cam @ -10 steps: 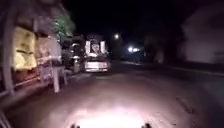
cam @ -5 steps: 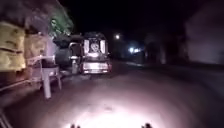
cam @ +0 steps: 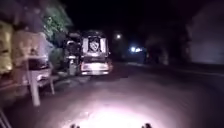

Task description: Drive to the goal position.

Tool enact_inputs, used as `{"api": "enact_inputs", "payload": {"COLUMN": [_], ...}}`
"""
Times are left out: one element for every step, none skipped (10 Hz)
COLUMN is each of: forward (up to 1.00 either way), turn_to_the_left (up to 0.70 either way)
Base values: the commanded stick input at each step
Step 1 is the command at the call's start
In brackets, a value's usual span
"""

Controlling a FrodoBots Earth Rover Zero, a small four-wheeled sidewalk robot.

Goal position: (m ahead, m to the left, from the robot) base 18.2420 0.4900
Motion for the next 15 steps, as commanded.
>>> {"api": "enact_inputs", "payload": {"forward": [0.7,0.7,0.7,0.7,0.7,0.7,0.7,0.7,0.7,0.7,0.7,0.7,0.7,0.7,0.7], "turn_to_the_left": [0.0,0.0,0.0,-0.35,-0.35,-0.24,-0.02,-0.16,-0.32,-0.21,-0.06,0.0,0.0,0.0,0.0]}}
